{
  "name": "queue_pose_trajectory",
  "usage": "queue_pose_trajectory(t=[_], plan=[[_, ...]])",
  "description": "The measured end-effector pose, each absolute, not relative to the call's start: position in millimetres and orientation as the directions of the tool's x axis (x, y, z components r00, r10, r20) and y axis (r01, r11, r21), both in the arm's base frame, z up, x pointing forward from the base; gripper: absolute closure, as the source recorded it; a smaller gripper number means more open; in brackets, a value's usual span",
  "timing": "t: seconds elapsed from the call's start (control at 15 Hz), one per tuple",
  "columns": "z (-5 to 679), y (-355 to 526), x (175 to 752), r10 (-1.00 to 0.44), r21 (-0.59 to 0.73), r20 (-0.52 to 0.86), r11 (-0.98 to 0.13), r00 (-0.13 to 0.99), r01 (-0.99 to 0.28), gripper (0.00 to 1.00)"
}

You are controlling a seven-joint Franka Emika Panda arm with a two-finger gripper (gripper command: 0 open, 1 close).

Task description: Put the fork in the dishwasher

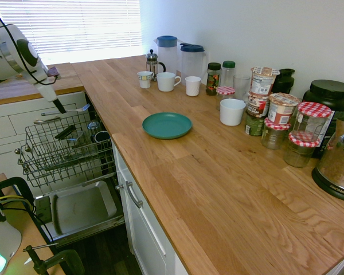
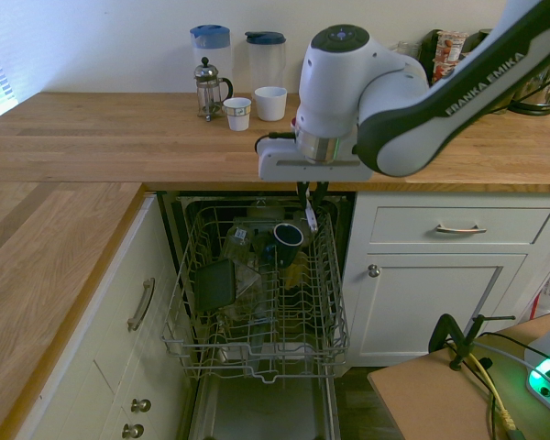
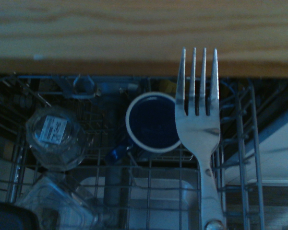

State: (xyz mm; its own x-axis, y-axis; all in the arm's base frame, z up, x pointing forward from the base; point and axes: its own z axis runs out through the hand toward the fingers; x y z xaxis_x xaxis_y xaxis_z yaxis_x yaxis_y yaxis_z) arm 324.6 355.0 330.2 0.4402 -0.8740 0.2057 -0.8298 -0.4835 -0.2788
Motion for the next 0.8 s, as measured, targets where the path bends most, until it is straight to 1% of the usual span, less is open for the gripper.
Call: queue_pose_trajectory(t=[0.2,0.47,0.6,0.8], plan=[[305,369,287,-0.868,-0.274,0.205,-0.494,0.452,-0.825,1.0],[244,371,275,-0.86,-0.237,0.17,-0.509,0.48,-0.828,1.0],[217,369,280,-0.858,-0.223,0.164,-0.512,0.486,-0.829,1.0],[183,368,302,-0.852,-0.22,0.167,-0.523,0.496,-0.823,1.0]])
